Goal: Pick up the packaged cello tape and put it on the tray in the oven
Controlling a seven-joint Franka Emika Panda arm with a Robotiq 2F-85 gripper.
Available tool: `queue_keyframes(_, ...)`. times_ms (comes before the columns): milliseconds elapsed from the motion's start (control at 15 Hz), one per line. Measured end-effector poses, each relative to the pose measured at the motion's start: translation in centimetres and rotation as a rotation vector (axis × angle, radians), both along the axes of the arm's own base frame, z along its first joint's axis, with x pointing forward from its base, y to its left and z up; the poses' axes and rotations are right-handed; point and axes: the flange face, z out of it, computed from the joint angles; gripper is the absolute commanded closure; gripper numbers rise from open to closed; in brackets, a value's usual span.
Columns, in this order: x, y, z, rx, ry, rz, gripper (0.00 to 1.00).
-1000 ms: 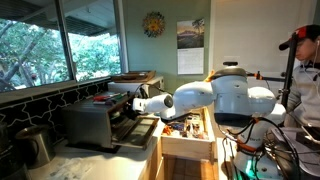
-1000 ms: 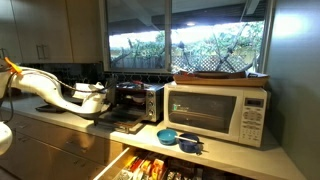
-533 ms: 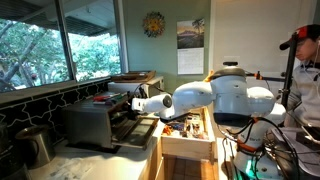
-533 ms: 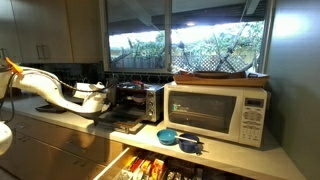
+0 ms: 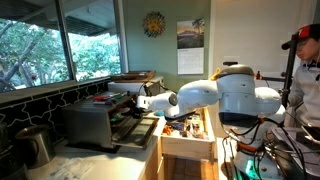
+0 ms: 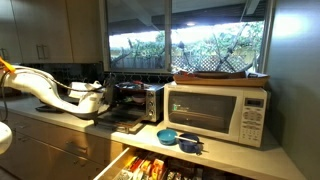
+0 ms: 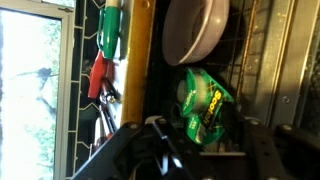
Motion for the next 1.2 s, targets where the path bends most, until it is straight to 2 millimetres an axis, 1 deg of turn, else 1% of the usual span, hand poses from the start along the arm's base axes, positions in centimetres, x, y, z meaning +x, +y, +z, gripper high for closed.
queue_keyframes(67,-1.0,-0.2,0.1,0.004,-0.001,0.0,0.68)
queue_keyframes(133,-1.9,-0.5,0.2,0.008,0.0,-0.004,0.68)
queue_keyframes(200,-3.0,-0.7,0.3,0.013,-0.001,-0.006,0.62)
queue_keyframes(267,-4.0,-0.9,0.4,0.017,-0.002,-0.009,0.63)
queue_keyframes(333,-5.0,-1.1,0.6,0.019,-0.005,-0.013,0.69)
queue_keyframes(400,-6.1,-1.3,1.0,0.022,-0.008,-0.015,0.67)
queue_keyframes(467,-7.3,-1.3,1.3,0.026,-0.009,-0.013,0.54)
queue_keyframes(533,-8.5,-1.4,1.8,0.034,-0.007,-0.007,0.44)
queue_keyframes(600,-9.8,-1.5,2.3,0.044,0.003,0.002,0.41)
queue_keyframes(667,-11.2,-1.8,2.9,0.058,0.015,0.01,0.34)
queue_keyframes(733,-12.6,-2.3,3.9,0.071,0.022,0.018,0.28)
queue_keyframes(800,-13.8,-3.2,4.9,0.083,0.025,0.017,0.19)
queue_keyframes(867,-14.8,-4.5,6.1,0.097,0.022,0.001,0.12)
queue_keyframes(933,-15.3,-5.6,7.4,0.111,0.018,-0.012,0.05)
queue_keyframes(1000,-15.8,-6.8,9.0,0.135,0.001,-0.017,0.0)
queue_keyframes(1067,-16.4,-7.6,10.6,0.161,-0.024,0.0,0.0)
queue_keyframes(1133,-17.0,-8.0,12.0,0.181,-0.046,0.044,0.0)
queue_keyframes(1200,-17.7,-8.0,12.9,0.203,-0.061,0.097,0.0)
